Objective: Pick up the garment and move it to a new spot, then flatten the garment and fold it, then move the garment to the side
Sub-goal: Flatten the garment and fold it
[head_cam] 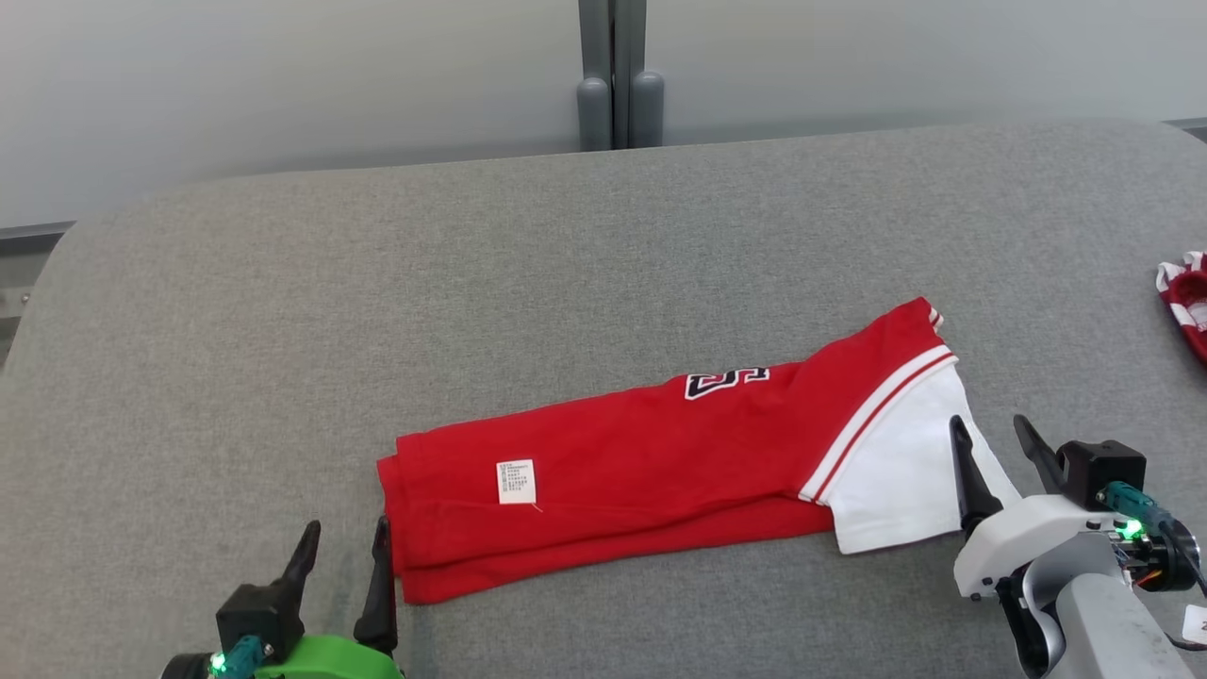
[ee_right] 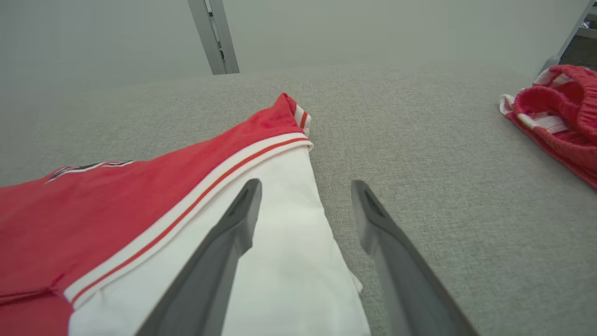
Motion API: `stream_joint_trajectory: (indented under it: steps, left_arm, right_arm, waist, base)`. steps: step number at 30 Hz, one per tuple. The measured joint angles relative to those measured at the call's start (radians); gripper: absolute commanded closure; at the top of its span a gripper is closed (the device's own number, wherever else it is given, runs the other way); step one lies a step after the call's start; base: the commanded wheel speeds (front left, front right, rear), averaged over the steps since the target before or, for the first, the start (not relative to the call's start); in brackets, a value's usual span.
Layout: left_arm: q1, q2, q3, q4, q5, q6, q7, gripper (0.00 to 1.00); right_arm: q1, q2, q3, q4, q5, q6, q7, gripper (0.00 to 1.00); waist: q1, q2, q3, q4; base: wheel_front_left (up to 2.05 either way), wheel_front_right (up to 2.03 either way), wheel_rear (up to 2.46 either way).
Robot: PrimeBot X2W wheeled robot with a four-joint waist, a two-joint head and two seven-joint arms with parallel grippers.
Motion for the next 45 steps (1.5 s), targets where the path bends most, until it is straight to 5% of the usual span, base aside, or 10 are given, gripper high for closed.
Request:
stream_joint_trajectory:
  steps: [17, 18, 19, 26, 33, 38, 45]
  left_arm:
    - [-0.034, -0.001, -0.091, -0.022, -0.038, 0.0, 0.0, 0.0]
    - [-0.037, 0.002, -0.091, -0.022, -0.04, 0.0, 0.0, 0.0]
    - [-0.038, 0.003, -0.091, -0.021, -0.041, 0.0, 0.0, 0.0]
    - [-0.039, 0.01, -0.096, -0.02, -0.048, 0.0, 0.0, 0.0]
    - [-0.044, 0.009, -0.105, -0.026, -0.051, 0.0, 0.0, 0.0]
    - [-0.045, 0.003, -0.111, -0.027, -0.051, 0.0, 0.0, 0.0]
    - [-0.041, -0.007, -0.112, -0.025, -0.047, 0.0, 0.0, 0.0]
  right_arm:
    - [-0.19, -0.003, -0.034, 0.315, 0.086, -0.001, 0.013, 0.0]
    - [-0.197, -0.002, -0.016, 0.321, 0.105, -0.001, 0.01, 0.57]
    - [-0.2, 0.001, -0.002, 0.325, 0.123, -0.004, 0.008, 1.0]
    - [-0.208, -0.012, 0.049, 0.33, 0.204, 0.002, -0.006, 1.0]
    - [-0.158, -0.056, -0.131, 0.208, 0.131, 0.0, -0.001, 1.0]
    - [-0.102, -0.009, -0.208, 0.063, 0.055, 0.0, -0.001, 1.0]
    - [-0.05, 0.041, -0.022, -0.148, 0.101, 0.0, -0.001, 1.0]
  waist:
    - [0.0, 0.0, 0.089, 0.094]
    - [0.0, 0.0, 0.096, 0.1]
    - [0.0, 0.0, 0.101, 0.105]
    - [0.0, 0.0, 0.125, 0.106]
    - [0.0, 0.0, 0.118, 0.077]
    - [0.0, 0.0, 0.092, 0.061]
    - [0.0, 0.0, 0.054, 0.048]
  base:
    - [0.0, 0.0, 0.0]
    - [0.0, 0.0, 0.0]
    - [0.0, 0.0, 0.0]
    - [0.0, 0.0, 0.0]
    - [0.0, 0.0, 0.0]
    - [0.0, 0.0, 0.0]
    - [0.0, 0.0, 0.0]
